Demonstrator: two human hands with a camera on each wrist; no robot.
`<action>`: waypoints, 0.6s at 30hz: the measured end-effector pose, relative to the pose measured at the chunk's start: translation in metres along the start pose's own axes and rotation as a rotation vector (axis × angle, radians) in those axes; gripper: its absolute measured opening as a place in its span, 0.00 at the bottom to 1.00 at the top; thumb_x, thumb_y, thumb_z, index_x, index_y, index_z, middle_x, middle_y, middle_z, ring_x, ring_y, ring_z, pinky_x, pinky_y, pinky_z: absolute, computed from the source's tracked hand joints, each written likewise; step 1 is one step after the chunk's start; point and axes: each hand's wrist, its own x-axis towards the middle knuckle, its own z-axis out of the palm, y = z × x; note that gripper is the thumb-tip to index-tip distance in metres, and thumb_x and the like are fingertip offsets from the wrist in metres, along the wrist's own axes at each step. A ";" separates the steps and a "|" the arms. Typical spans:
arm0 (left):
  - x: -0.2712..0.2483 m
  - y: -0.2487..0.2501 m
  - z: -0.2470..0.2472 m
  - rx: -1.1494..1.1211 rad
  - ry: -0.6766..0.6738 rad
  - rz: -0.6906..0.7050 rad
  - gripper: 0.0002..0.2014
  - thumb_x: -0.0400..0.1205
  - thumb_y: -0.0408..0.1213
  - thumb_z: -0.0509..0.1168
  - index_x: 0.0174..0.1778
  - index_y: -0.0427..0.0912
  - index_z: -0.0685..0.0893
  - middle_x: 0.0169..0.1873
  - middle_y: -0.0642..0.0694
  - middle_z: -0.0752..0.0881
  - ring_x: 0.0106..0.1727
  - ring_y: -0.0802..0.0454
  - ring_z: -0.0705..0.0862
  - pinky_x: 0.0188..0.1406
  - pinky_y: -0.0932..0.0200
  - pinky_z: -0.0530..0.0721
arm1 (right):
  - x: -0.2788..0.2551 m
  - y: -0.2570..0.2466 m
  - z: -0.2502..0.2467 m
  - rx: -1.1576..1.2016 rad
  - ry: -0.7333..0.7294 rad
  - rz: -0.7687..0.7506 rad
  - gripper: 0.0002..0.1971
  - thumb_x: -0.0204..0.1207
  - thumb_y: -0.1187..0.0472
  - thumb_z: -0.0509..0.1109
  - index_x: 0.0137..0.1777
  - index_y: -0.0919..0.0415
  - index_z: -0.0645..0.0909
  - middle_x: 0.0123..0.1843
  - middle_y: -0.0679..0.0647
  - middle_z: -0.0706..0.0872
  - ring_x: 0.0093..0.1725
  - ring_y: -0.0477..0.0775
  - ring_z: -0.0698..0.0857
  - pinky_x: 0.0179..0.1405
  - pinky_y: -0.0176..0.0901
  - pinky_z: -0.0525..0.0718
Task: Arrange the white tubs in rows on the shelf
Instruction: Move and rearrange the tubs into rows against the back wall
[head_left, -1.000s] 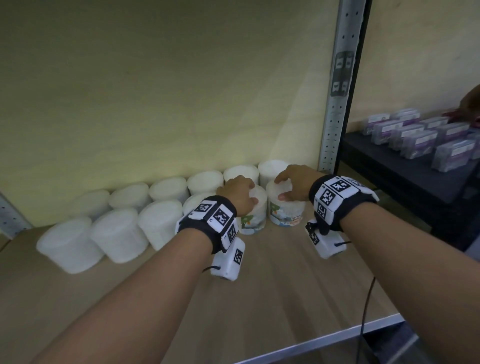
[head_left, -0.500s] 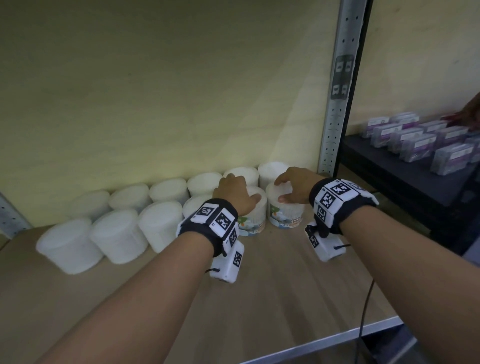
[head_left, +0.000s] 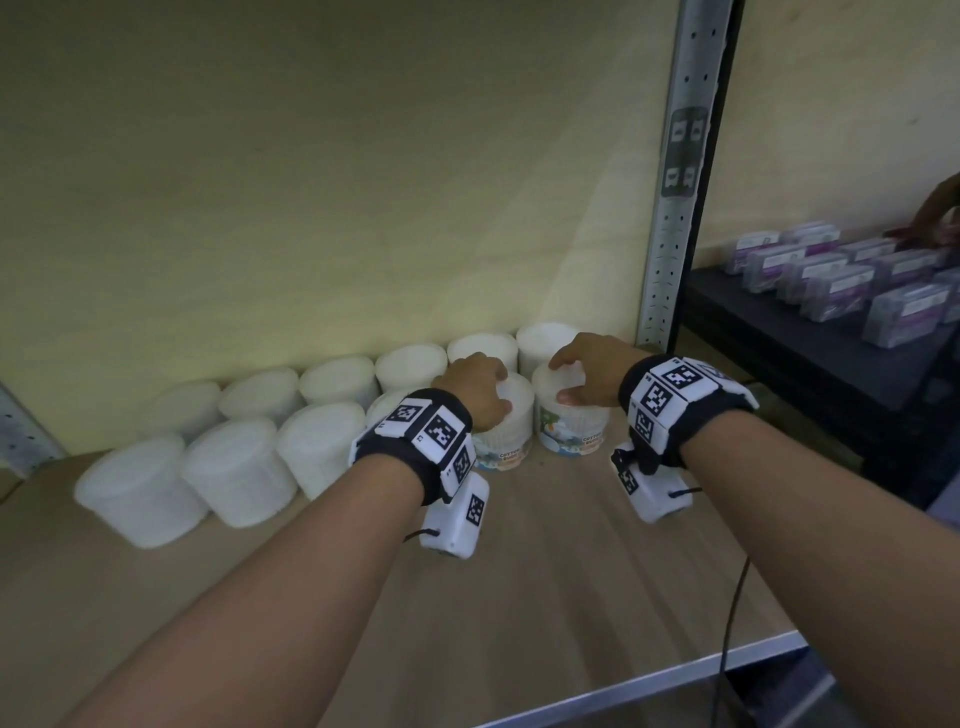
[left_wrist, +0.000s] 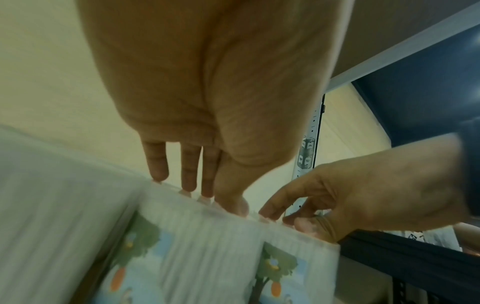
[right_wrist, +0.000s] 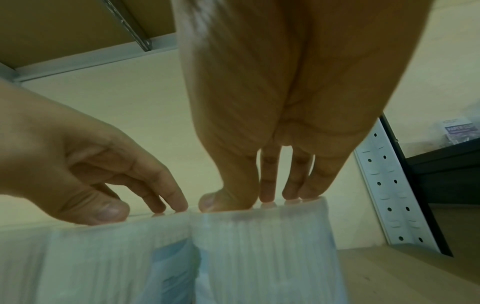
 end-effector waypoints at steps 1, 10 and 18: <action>0.000 0.000 -0.002 -0.003 -0.027 0.013 0.27 0.82 0.39 0.64 0.78 0.44 0.68 0.78 0.44 0.68 0.77 0.44 0.69 0.76 0.48 0.70 | 0.000 0.000 0.000 0.000 0.000 -0.001 0.28 0.78 0.51 0.70 0.77 0.54 0.71 0.77 0.56 0.69 0.76 0.57 0.70 0.74 0.45 0.68; 0.000 0.002 0.001 0.040 0.027 -0.048 0.31 0.79 0.53 0.65 0.76 0.43 0.70 0.74 0.39 0.67 0.76 0.41 0.67 0.74 0.44 0.71 | 0.000 0.001 0.000 0.002 0.001 -0.006 0.27 0.78 0.51 0.70 0.77 0.55 0.71 0.77 0.56 0.69 0.76 0.57 0.70 0.74 0.45 0.67; -0.001 0.001 0.008 0.019 0.076 -0.061 0.30 0.79 0.53 0.65 0.75 0.44 0.71 0.73 0.40 0.69 0.75 0.41 0.69 0.73 0.43 0.72 | 0.002 0.001 0.002 0.006 0.016 0.011 0.28 0.77 0.50 0.70 0.76 0.56 0.71 0.77 0.57 0.70 0.76 0.57 0.71 0.74 0.46 0.68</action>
